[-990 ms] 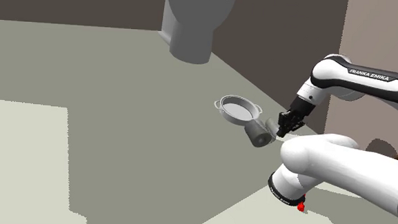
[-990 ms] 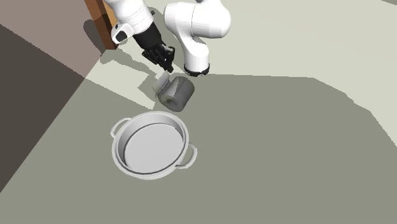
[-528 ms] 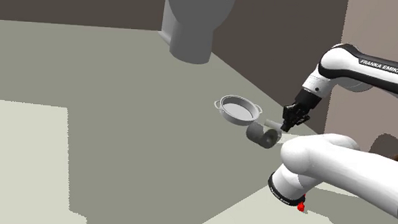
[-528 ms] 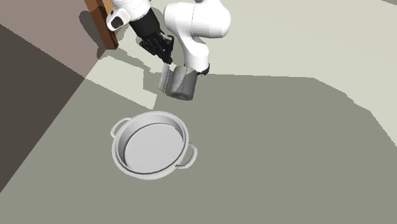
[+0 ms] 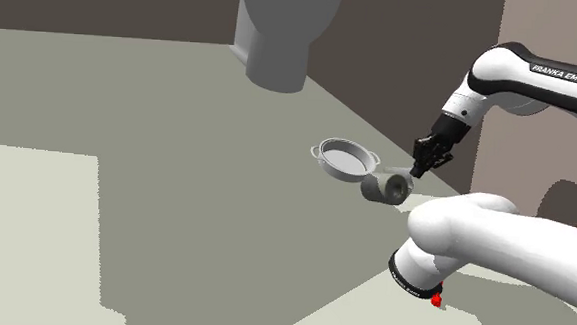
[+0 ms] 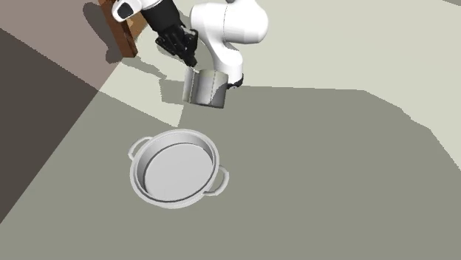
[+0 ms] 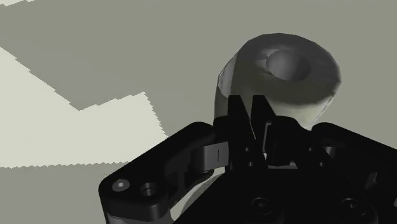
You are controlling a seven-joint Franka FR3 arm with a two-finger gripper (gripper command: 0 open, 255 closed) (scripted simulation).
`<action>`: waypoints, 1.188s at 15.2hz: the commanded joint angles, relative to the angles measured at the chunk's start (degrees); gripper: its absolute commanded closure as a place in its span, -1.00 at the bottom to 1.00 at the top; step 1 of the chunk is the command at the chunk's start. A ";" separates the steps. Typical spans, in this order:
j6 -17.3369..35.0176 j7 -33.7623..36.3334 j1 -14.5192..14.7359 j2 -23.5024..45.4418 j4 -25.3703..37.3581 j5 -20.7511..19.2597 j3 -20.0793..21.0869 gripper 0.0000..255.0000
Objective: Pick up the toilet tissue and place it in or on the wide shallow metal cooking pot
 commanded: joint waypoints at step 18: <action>28.71 2.29 13.01 15.81 -8.72 -7.74 12.96 -1.00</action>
